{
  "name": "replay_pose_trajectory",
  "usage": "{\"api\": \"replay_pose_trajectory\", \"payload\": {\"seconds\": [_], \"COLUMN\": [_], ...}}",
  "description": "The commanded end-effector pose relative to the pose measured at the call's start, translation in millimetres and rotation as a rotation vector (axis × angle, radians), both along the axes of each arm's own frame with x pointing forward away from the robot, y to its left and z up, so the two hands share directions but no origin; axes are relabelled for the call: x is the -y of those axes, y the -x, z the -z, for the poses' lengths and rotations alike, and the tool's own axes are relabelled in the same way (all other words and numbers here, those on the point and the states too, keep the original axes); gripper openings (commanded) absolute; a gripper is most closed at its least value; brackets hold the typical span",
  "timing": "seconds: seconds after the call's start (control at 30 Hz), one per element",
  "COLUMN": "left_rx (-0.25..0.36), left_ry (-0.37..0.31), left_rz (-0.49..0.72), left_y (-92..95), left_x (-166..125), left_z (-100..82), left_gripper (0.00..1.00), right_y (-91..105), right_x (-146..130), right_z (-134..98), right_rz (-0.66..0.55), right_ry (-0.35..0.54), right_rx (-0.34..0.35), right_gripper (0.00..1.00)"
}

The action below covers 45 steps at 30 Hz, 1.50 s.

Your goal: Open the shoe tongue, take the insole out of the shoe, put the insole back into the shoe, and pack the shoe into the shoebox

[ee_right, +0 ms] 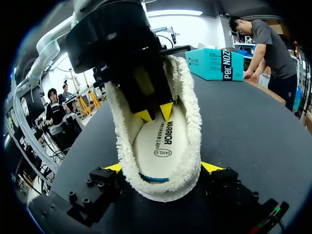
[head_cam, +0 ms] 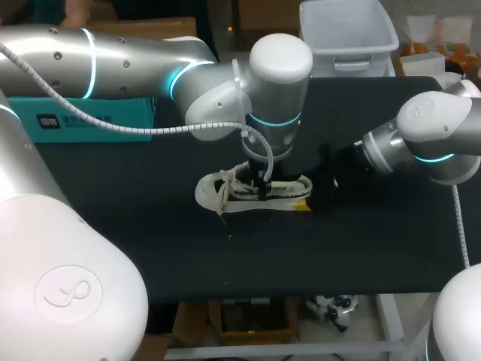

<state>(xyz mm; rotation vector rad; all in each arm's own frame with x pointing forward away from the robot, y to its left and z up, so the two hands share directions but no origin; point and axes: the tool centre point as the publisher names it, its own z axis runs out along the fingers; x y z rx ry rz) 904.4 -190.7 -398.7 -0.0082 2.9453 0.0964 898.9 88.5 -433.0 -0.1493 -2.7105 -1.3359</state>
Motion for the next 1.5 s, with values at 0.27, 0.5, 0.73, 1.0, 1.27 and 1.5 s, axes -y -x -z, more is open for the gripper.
{"api": "replay_pose_trajectory", "payload": {"seconds": [0.27, 0.5, 0.73, 1.0, 1.27, 1.5], "left_rx": [0.063, 0.043, 0.049, 0.039, 0.024, 0.015], "left_ry": [0.026, 0.065, 0.112, 0.161, 0.194, 0.200], "left_rz": [0.018, 0.050, 0.096, 0.149, 0.166, 0.177], "left_y": [-54.2, -55.3, -44.9, -26.8, -17.5, -10.0], "left_x": [-4, -9, -3, 16, 28, 35], "left_z": [86.6, 66.9, 34.4, -2.3, -31.6, -47.0], "left_gripper": [0.00, 0.00, 0.00, 0.00, 0.00, 0.00], "right_y": [4.3, 4.3, 4.3, 4.3, 4.3, 4.3], "right_x": [-1, -1, -1, -1, -1, -1], "right_z": [9, 9, 9, 9, 9, 9], "right_rz": [-0.007, -0.007, -0.007, -0.007, -0.007, -0.007], "right_ry": [-0.003, -0.003, -0.003, -0.003, -0.003, -0.003], "right_rx": [-0.002, -0.002, -0.002, -0.002, -0.002, -0.002], "right_gripper": [0.00, 0.00, 0.00, 0.00, 0.00, 0.00]}}
